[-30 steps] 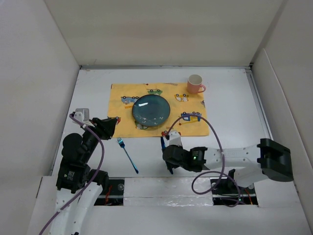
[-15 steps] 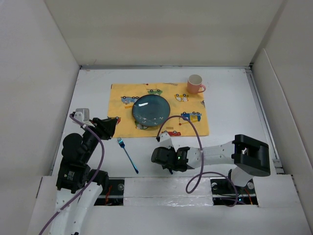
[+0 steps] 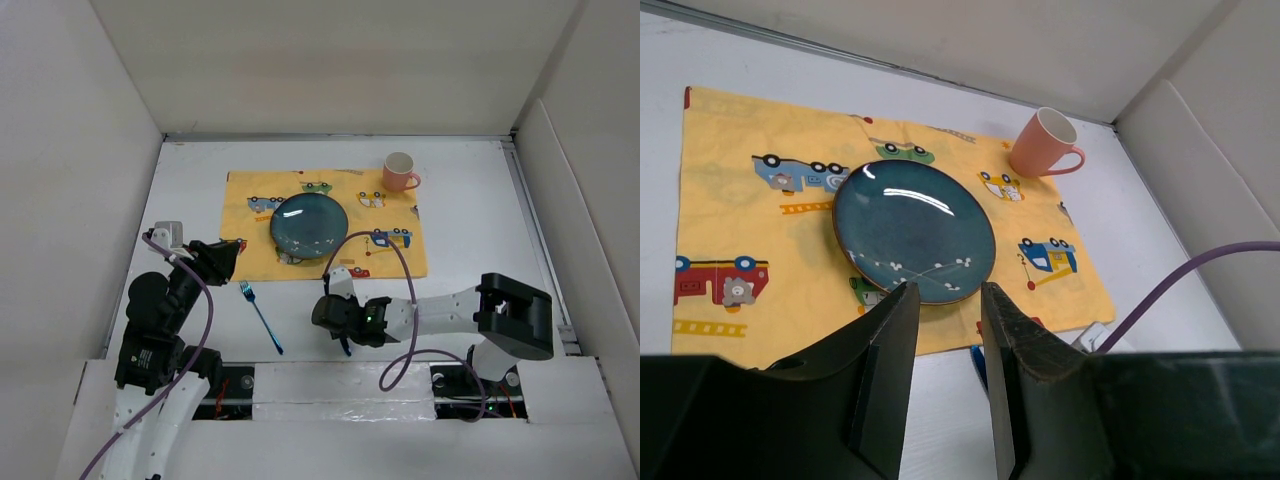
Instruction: Set the dinner table for one person
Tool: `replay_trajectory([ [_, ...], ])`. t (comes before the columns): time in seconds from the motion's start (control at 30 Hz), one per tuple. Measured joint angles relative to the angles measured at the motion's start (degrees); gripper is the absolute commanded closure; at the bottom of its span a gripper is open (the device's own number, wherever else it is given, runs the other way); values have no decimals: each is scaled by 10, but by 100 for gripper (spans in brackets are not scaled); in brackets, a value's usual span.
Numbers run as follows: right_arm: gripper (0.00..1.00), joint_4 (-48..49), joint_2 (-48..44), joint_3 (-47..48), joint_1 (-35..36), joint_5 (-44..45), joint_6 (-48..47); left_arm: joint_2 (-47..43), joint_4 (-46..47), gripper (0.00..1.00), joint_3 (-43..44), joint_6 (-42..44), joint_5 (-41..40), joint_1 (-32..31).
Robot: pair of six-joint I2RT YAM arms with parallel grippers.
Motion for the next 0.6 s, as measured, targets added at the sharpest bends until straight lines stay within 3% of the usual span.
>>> replay_trajectory([
  [0.1,66,3,3,0,0,1,-2,0,0,71,0,0,0,0],
  [0.13,73,4,3,0,0,2,-2,0,0,71,0,0,0,0],
  [0.37,98,3,-7,-10,-1,9,15,0,0,71,0,0,-2,0],
  [0.6,100,-76,-61,-36,38,7,46,-2,0,71,0,0,-3,0],
])
